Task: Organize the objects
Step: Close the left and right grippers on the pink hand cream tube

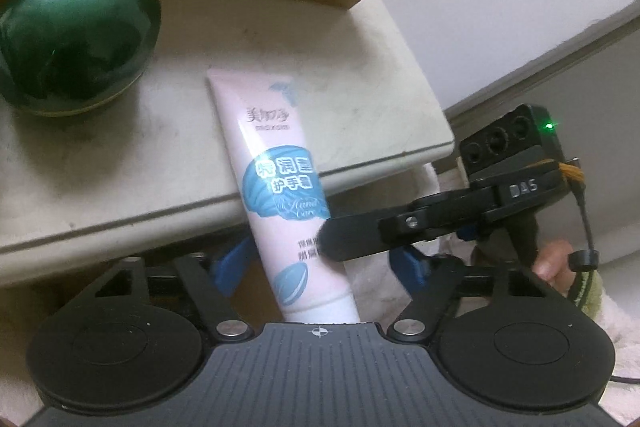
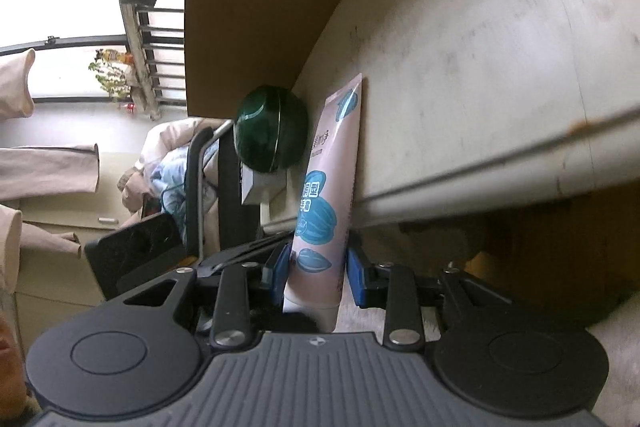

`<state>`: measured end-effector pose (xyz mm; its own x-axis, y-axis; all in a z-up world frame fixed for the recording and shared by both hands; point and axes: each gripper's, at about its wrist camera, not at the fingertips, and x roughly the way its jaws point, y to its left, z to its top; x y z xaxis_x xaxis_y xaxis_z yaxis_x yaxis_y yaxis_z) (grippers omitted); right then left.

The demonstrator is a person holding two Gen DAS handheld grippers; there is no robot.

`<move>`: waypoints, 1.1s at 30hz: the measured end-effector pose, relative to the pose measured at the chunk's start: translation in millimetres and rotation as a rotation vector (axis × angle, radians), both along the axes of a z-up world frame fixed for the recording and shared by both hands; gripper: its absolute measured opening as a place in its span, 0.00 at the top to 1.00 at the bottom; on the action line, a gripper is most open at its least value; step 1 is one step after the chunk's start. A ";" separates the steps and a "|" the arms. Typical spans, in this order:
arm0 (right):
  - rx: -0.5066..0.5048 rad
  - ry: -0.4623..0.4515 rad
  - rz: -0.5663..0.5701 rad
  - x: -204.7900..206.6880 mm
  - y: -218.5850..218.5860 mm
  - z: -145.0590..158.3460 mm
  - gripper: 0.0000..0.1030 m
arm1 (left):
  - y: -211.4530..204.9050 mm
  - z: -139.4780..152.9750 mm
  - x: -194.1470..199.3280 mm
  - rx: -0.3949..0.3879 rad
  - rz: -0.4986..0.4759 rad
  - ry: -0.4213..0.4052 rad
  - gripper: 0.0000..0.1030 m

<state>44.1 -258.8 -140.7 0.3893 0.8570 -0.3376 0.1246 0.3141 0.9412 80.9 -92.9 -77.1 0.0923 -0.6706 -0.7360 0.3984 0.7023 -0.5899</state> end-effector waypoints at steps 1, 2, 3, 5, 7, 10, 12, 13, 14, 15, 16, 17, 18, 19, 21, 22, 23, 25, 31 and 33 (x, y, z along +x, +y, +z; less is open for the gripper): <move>0.009 0.009 -0.001 -0.4 -1.1 -1.5 0.67 | -0.3 0.1 -0.3 0.010 0.001 -0.002 0.39; 0.022 0.018 -0.001 -0.3 -1.8 -3.7 0.67 | 0.3 0.5 -0.7 0.003 0.000 -0.003 0.40; 0.036 0.022 -0.003 -0.4 -3.2 -5.2 0.67 | 0.6 0.6 -0.9 -0.007 0.003 -0.001 0.43; 0.042 0.026 -0.006 0.0 -3.7 -7.3 0.66 | 2.8 0.0 0.9 -0.019 0.021 0.014 0.45; 0.057 0.027 -0.015 0.9 -4.1 -9.6 0.65 | 4.9 -1.0 2.8 -0.027 0.032 0.024 0.46; 0.083 0.030 -0.036 2.9 -4.9 -14.2 0.63 | 6.2 -0.2 1.0 -0.031 0.033 0.027 0.46; 0.102 0.033 -0.063 3.6 -6.0 -17.3 0.61 | 12.1 4.0 -5.7 -0.031 0.025 0.023 0.46; 0.112 0.033 -0.074 4.1 -6.6 -18.4 0.57 | 12.3 4.8 -7.4 -0.032 0.019 0.023 0.46; 0.125 0.032 -0.089 4.3 -6.8 -19.6 0.55 | 12.5 5.4 -8.9 -0.032 0.016 0.022 0.46; 0.136 0.033 -0.104 4.5 -6.8 -20.9 0.53 | 12.5 6.3 -9.9 -0.029 0.014 0.019 0.46; 0.149 0.034 -0.119 4.6 -6.7 -22.3 0.53 | 12.7 7.1 -10.8 -0.025 0.013 0.014 0.46; 0.161 0.036 -0.127 4.5 -5.7 -23.7 0.53 | 13.7 7.8 -11.8 -0.024 0.013 0.013 0.46; 0.168 0.036 -0.136 4.1 -4.9 -24.7 0.53 | 9.7 6.8 -10.5 -0.023 0.016 0.015 0.46; 0.174 0.034 -0.147 3.1 -3.9 -25.6 0.54 | 10.4 6.7 -10.1 -0.021 0.017 0.018 0.46; 0.172 0.025 -0.160 1.5 -0.9 -26.0 0.56 | 11.6 7.3 -10.7 -0.012 0.017 0.013 0.46; 0.164 0.019 -0.162 0.9 0.5 -25.4 0.59 | 11.8 7.5 -10.7 -0.009 0.019 0.013 0.45; 0.156 0.015 -0.164 0.7 1.5 -25.1 0.61 | 10.6 6.2 -8.5 -0.007 0.021 0.014 0.45; 0.143 0.013 -0.167 -0.3 2.5 -25.6 0.68 | 11.1 6.0 -6.8 -0.004 0.036 0.009 0.45; 0.143 0.017 -0.134 -5.1 4.6 -25.9 0.70 | 11.7 5.8 -6.1 -0.016 0.037 -0.008 0.47; 0.140 0.018 -0.130 -5.1 2.8 -24.8 0.70 | 10.3 6.1 -6.1 -0.008 0.035 -0.014 0.50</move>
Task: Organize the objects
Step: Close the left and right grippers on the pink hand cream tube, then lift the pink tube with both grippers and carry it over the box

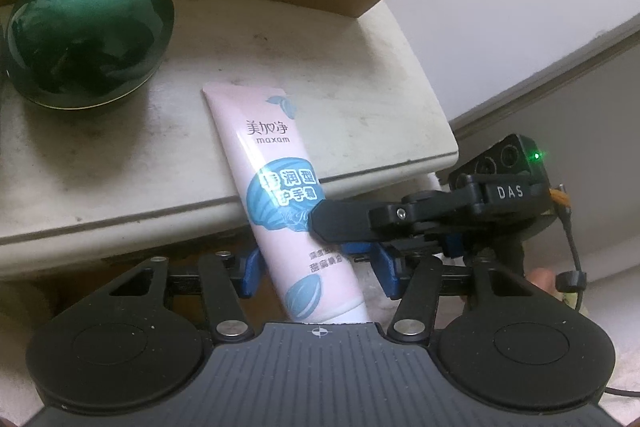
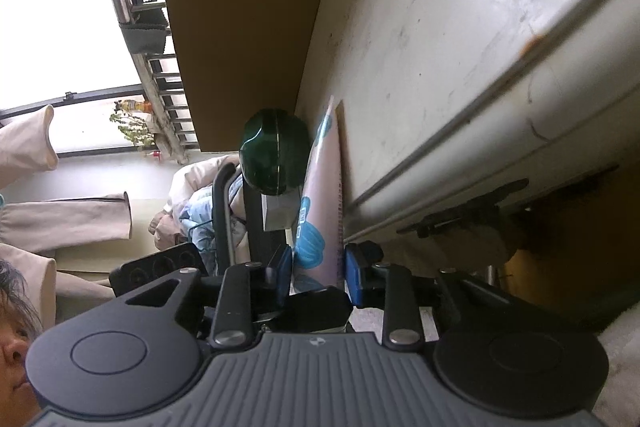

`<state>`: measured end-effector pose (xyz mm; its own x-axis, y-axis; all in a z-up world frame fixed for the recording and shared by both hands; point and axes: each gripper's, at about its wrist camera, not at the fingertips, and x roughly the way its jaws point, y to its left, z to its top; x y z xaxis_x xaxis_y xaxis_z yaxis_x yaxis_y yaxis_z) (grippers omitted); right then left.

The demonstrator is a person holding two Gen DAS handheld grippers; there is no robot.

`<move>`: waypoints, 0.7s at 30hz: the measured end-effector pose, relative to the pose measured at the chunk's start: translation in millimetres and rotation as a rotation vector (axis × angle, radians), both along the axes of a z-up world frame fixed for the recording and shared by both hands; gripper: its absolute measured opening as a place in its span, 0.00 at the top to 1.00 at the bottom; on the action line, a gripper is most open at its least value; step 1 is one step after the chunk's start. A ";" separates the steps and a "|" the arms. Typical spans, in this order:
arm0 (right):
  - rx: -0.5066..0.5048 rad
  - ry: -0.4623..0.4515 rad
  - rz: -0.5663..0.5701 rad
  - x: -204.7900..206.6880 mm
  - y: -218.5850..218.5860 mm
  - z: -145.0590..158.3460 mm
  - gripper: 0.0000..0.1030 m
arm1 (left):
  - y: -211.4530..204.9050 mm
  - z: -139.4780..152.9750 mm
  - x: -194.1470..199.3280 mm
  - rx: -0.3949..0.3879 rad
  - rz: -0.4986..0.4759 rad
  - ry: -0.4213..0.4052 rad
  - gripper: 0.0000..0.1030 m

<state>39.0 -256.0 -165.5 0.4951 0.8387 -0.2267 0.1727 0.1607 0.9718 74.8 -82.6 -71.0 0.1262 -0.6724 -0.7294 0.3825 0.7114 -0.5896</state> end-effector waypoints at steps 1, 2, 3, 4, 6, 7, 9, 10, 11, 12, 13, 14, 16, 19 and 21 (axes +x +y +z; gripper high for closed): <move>-0.002 0.000 0.002 0.2 -1.0 0.3 0.68 | -0.7 -0.4 0.7 0.004 0.001 0.000 0.50; -0.002 0.004 0.002 0.8 -1.7 0.1 0.68 | -0.4 -1.0 1.3 0.003 0.003 0.004 0.50; -0.001 0.010 0.001 1.3 -2.5 -0.5 0.66 | -0.5 -1.8 1.9 0.003 0.005 0.010 0.50; -0.001 0.013 -0.001 2.4 -2.4 -1.4 0.64 | -2.0 -3.1 2.3 0.002 0.004 0.014 0.50; 0.004 0.017 -0.007 3.5 -1.1 -3.4 0.62 | -3.7 -3.3 1.4 0.005 -0.003 0.013 0.50; 0.009 0.018 -0.011 4.0 -0.6 -4.2 0.62 | -5.1 -2.9 0.6 0.008 -0.008 0.010 0.50; 0.012 0.015 -0.020 5.3 -0.3 -5.0 0.62 | -6.9 -2.8 0.2 0.011 -0.016 0.009 0.50; 0.012 0.011 -0.025 5.9 0.1 -4.7 0.62 | -7.7 -2.4 -0.2 0.018 -0.016 0.004 0.50; 0.012 0.009 -0.028 5.9 0.5 -4.6 0.62 | -8.5 -1.7 -0.5 0.024 -0.017 -0.002 0.50; 0.014 0.007 -0.029 5.5 0.8 -4.5 0.62 | -8.7 -1.4 -0.7 0.027 -0.017 -0.006 0.50; 0.013 0.004 -0.033 4.8 1.3 -4.4 0.62 | -8.9 -1.0 -0.9 0.027 -0.017 -0.008 0.50; 0.013 0.002 -0.037 4.2 1.7 -4.2 0.62 | -9.2 -0.6 -1.2 0.026 -0.016 -0.012 0.50; 0.011 -0.009 -0.048 2.4 2.8 -3.5 0.63 | -9.8 1.8 -2.6 0.029 -0.015 -0.030 0.50; 0.025 -0.029 -0.064 0.0 1.7 -3.5 0.64 | -11.2 6.7 -5.0 0.038 -0.019 -0.062 0.50; 0.035 -0.039 -0.074 -2.1 1.5 -3.4 0.64 | -13.1 8.2 -6.1 0.044 -0.021 -0.069 0.50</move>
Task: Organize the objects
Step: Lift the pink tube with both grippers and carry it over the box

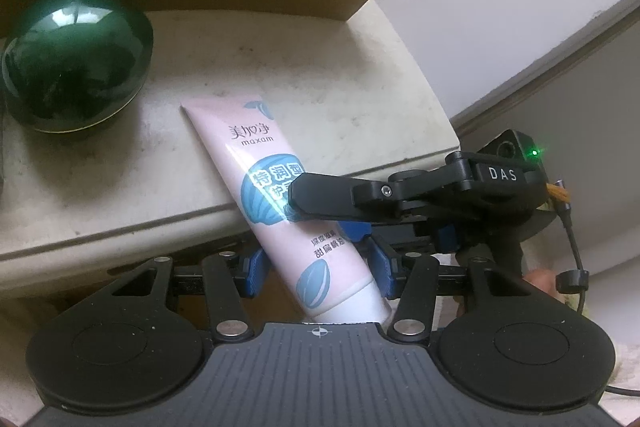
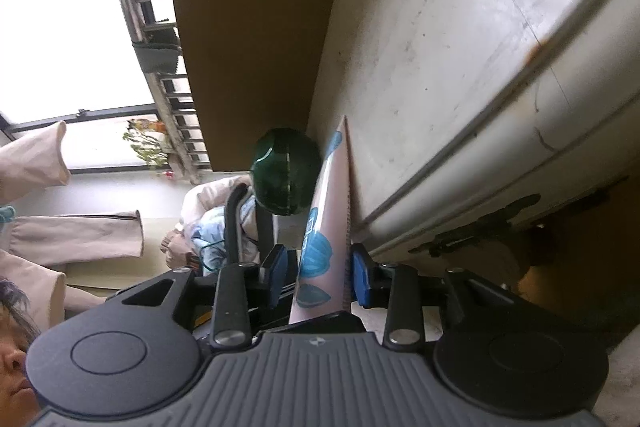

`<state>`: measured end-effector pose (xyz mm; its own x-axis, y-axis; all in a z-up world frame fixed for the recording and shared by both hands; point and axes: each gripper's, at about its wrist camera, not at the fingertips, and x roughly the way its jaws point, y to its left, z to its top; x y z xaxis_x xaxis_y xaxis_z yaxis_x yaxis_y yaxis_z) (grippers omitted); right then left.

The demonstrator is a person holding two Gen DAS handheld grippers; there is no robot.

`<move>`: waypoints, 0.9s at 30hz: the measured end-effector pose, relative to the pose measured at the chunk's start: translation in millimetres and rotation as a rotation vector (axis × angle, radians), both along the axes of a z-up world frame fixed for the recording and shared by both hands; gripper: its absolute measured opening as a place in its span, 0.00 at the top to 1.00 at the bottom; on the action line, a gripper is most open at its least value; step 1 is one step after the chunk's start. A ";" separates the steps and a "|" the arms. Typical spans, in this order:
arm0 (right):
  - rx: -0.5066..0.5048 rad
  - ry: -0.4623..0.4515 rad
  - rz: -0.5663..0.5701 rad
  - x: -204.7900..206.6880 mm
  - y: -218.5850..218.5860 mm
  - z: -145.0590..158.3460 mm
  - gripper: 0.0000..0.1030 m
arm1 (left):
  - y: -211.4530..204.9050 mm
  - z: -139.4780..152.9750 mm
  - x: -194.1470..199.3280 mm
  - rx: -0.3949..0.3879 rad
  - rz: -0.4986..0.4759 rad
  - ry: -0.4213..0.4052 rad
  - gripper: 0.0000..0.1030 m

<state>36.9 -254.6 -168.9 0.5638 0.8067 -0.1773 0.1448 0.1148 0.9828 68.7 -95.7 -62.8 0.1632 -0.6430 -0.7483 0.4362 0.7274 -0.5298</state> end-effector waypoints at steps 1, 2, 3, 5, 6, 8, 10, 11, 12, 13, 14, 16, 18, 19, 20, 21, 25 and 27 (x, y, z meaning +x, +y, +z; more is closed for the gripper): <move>0.001 -0.005 -0.003 -0.6 0.0 0.2 0.64 | -0.5 0.2 -0.1 0.001 0.000 -0.001 0.50; 0.000 -0.008 -0.005 -1.1 -0.8 0.3 0.64 | -0.9 0.4 -0.3 0.003 -0.001 -0.002 0.50; 0.000 -0.011 -0.008 -1.8 -1.0 0.4 0.64 | -0.2 1.1 -0.2 0.004 -0.003 -0.006 0.50; 0.004 -0.017 -0.012 -2.9 -1.6 -0.2 0.64 | -1.6 3.1 -1.2 0.010 -0.006 -0.018 0.50; 0.010 -0.022 -0.017 -3.5 -1.2 -0.6 0.64 | -2.3 4.1 -2.0 0.012 -0.008 -0.024 0.50; 0.017 -0.031 -0.024 -4.6 -1.8 -0.9 0.64 | -4.4 5.6 -3.2 0.016 -0.011 -0.035 0.50; 0.022 -0.041 -0.032 -5.7 -2.3 -0.7 0.64 | -6.8 6.6 -3.6 0.020 -0.014 -0.041 0.50; 0.023 -0.045 -0.035 -6.3 -3.0 -0.6 0.64 | -8.2 5.8 -3.3 0.022 -0.015 -0.043 0.50; 0.026 -0.049 -0.038 -7.0 -3.9 -0.9 0.64 | -8.9 6.2 -3.4 0.024 -0.017 -0.047 0.50; 0.029 -0.052 -0.041 -7.3 -4.2 -0.9 0.64 | -9.8 7.1 -3.6 0.028 -0.020 -0.051 0.50; 0.031 -0.055 -0.043 -7.9 -4.9 -1.1 0.64 | -9.5 9.0 -4.6 0.030 -0.022 -0.054 0.50; 0.036 -0.060 -0.047 -8.6 -6.5 -1.3 0.64 | -10.8 11.3 -5.4 0.034 -0.026 -0.063 0.50; 0.038 -0.068 -0.051 -9.0 -7.4 -0.6 0.64 | -11.8 13.2 -6.0 0.036 -0.029 -0.072 0.50; 0.038 -0.073 -0.053 -9.3 -7.8 0.1 0.64 | -12.2 14.4 -6.3 0.035 -0.030 -0.076 0.50; 0.039 -0.077 -0.055 -9.3 -8.2 1.1 0.64 | -13.3 15.0 -6.2 0.035 -0.031 -0.080 0.50; 0.038 -0.081 -0.057 -9.7 -8.7 1.9 0.64 | -14.7 15.3 -6.2 0.035 -0.032 -0.083 0.50; 0.037 -0.099 -0.065 -9.8 -10.4 6.5 0.64 | -16.8 20.5 -7.6 0.034 -0.034 -0.101 0.50; 0.037 -0.109 -0.067 -9.7 -11.1 9.0 0.64 | -17.8 22.8 -9.0 0.035 -0.035 -0.113 0.50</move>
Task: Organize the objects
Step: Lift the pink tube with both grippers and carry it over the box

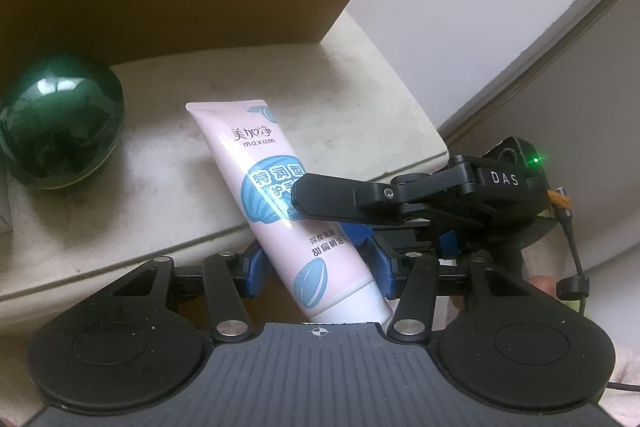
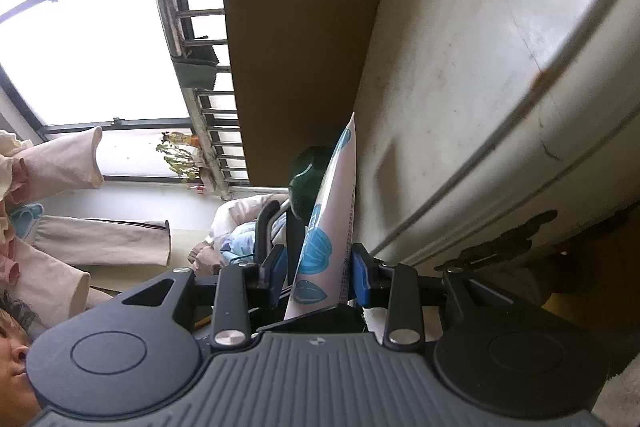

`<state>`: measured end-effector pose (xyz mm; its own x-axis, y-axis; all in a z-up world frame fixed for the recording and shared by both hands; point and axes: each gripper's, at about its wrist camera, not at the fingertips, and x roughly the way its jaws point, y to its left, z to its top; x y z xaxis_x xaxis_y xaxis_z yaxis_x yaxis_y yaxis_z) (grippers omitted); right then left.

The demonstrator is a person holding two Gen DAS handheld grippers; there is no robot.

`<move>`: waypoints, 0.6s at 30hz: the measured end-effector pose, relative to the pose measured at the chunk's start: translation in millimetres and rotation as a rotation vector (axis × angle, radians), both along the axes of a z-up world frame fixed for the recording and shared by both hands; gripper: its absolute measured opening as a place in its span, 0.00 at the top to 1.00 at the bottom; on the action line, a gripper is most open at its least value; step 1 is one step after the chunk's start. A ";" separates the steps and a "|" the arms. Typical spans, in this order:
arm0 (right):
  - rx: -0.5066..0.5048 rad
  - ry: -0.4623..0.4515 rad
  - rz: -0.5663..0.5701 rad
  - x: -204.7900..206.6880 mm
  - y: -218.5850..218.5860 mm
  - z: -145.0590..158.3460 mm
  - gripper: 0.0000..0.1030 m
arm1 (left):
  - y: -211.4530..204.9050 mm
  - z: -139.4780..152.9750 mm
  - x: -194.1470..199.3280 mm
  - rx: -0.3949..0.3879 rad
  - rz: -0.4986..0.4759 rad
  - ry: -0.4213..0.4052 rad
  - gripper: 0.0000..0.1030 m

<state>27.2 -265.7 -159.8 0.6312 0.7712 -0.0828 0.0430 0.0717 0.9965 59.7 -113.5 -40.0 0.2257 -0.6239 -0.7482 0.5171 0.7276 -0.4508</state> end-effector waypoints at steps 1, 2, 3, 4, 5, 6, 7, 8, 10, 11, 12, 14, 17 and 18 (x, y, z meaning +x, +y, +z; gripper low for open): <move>-0.001 -0.004 -0.001 0.2 -0.4 1.4 0.64 | -0.8 0.9 -0.6 0.000 0.000 -0.005 0.50; -0.003 -0.009 -0.002 0.5 -0.5 3.2 0.64 | -0.9 2.3 -1.3 -0.001 -0.001 -0.011 0.50; -0.006 -0.014 -0.002 0.4 -0.9 4.8 0.64 | -1.1 3.6 -2.1 -0.002 -0.001 -0.017 0.50; -0.008 -0.019 -0.003 0.7 -0.9 6.5 0.64 | -0.8 5.0 -2.7 -0.003 -0.002 -0.022 0.50; -0.010 -0.024 -0.003 0.9 -0.9 8.3 0.64 | -0.7 6.6 -3.4 -0.004 -0.002 -0.028 0.50; -0.012 -0.028 -0.003 0.9 -0.4 9.9 0.64 | -2.0 5.7 -2.5 -0.004 -0.002 -0.032 0.50; -0.014 -0.033 -0.003 1.1 -0.3 11.5 0.64 | -1.9 6.9 -3.0 -0.005 -0.002 -0.037 0.50; -0.016 -0.037 -0.003 1.4 -0.1 13.1 0.64 | -1.9 7.9 -3.2 -0.006 -0.002 -0.042 0.50; -0.021 -0.046 -0.003 2.3 0.1 16.5 0.64 | -1.8 10.7 -3.8 -0.007 -0.002 -0.052 0.50; -0.023 -0.051 -0.002 2.9 -0.1 18.6 0.64 | -1.9 12.0 -4.5 -0.007 -0.001 -0.060 0.50; -0.027 -0.056 -0.002 3.3 1.0 20.5 0.64 | -2.1 13.2 -4.6 -0.009 -0.001 -0.067 0.50; -0.034 -0.068 0.000 4.2 2.0 25.0 0.64 | -1.6 15.9 -4.9 -0.016 0.000 -0.079 0.50; -0.041 -0.089 -0.004 6.2 3.2 32.4 0.64 | 2.2 21.7 -4.8 -0.030 0.006 -0.089 0.50; -0.041 -0.096 -0.006 6.6 3.6 34.7 0.64 | 2.8 23.0 -4.7 -0.033 0.007 -0.093 0.50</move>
<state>33.8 -262.1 -125.2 0.6420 0.7648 -0.0534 -0.0519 0.1128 0.9923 55.0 -110.8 -17.0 0.2980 -0.6462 -0.7026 0.5530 0.7168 -0.4247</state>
